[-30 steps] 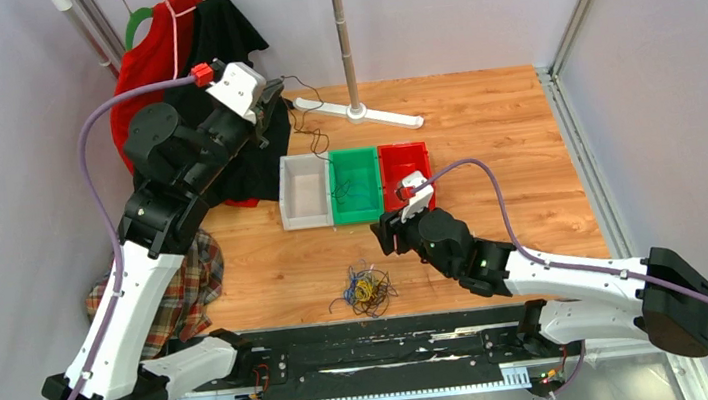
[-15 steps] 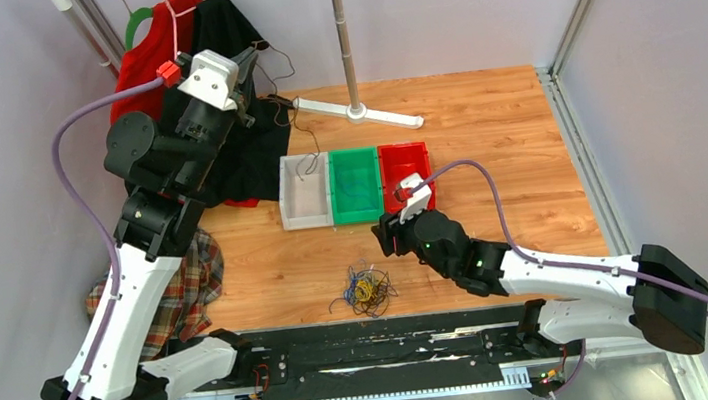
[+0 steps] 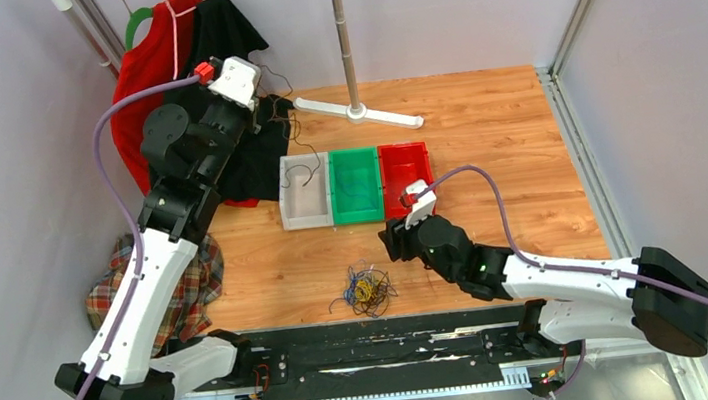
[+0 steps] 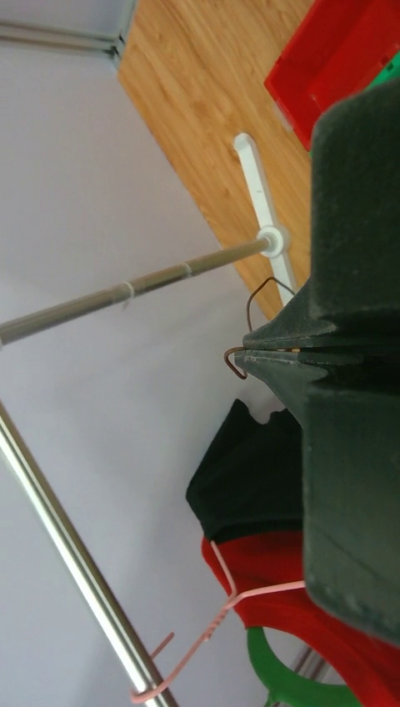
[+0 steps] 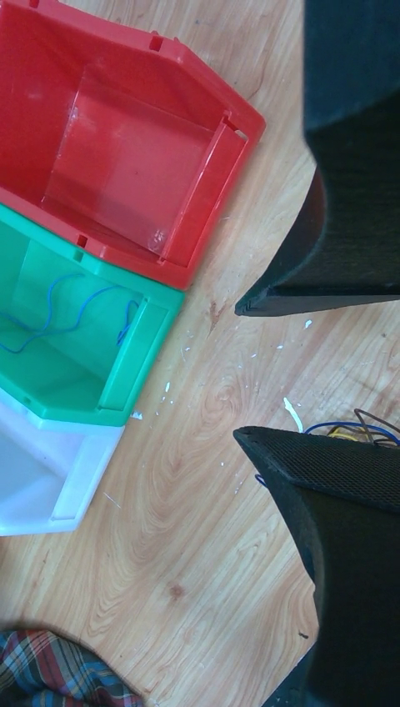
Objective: Untangle the cables
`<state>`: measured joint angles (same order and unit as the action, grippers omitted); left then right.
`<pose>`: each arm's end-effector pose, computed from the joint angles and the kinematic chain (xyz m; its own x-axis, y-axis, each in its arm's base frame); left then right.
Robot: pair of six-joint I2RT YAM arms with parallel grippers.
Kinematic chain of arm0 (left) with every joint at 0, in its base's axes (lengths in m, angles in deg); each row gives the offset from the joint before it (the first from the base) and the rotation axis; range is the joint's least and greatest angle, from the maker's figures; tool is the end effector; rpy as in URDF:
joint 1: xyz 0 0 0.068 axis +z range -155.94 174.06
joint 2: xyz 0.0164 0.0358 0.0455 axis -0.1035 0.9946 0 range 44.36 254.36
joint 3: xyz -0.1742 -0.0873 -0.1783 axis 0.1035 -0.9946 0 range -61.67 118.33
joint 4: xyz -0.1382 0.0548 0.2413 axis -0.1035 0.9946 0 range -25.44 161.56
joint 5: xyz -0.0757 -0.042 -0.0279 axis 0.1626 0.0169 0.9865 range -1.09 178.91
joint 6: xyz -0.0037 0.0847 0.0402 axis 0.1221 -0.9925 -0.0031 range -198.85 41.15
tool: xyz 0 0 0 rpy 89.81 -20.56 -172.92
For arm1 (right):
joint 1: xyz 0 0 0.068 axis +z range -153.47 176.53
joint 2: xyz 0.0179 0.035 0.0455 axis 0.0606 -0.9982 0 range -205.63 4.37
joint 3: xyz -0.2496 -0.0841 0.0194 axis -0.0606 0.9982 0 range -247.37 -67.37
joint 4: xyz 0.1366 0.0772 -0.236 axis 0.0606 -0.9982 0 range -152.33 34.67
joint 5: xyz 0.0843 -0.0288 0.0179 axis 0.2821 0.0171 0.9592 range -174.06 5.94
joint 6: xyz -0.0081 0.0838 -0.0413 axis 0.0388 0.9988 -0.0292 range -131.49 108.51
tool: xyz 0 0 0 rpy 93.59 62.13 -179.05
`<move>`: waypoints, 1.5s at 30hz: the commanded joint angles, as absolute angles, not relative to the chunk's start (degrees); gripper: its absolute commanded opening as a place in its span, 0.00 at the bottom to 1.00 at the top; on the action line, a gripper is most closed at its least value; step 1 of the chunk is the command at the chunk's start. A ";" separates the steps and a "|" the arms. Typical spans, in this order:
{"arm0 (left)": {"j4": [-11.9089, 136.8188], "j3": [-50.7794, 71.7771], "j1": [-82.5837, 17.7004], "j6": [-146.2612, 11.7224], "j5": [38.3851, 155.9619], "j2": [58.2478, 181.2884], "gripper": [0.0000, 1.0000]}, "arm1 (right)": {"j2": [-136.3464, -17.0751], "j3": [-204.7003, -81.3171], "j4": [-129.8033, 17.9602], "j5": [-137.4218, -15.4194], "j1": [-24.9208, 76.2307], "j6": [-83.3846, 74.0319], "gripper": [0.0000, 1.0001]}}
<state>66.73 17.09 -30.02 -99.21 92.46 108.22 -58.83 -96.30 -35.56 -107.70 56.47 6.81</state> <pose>0.2773 -0.1296 0.5044 0.3495 0.2242 -0.9097 0.3634 0.8625 0.3522 0.1832 0.2488 0.2016 -0.3071 0.0437 -0.9507 -0.5288 0.8227 0.2086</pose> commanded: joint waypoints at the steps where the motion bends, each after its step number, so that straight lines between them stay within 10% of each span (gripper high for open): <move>1: 63.06 15.50 -28.08 -100.33 92.69 108.99 0.00 | -57.15 -94.65 -33.97 -108.58 55.68 7.76 0.51; 45: 50.31 19.17 -28.22 -113.06 88.58 107.47 0.00 | -53.87 -93.29 -35.89 -107.93 54.98 8.97 0.43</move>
<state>58.21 18.23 -28.18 -112.37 89.69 107.47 -55.53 -94.09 -35.25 -107.44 55.64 8.28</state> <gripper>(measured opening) 0.007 0.437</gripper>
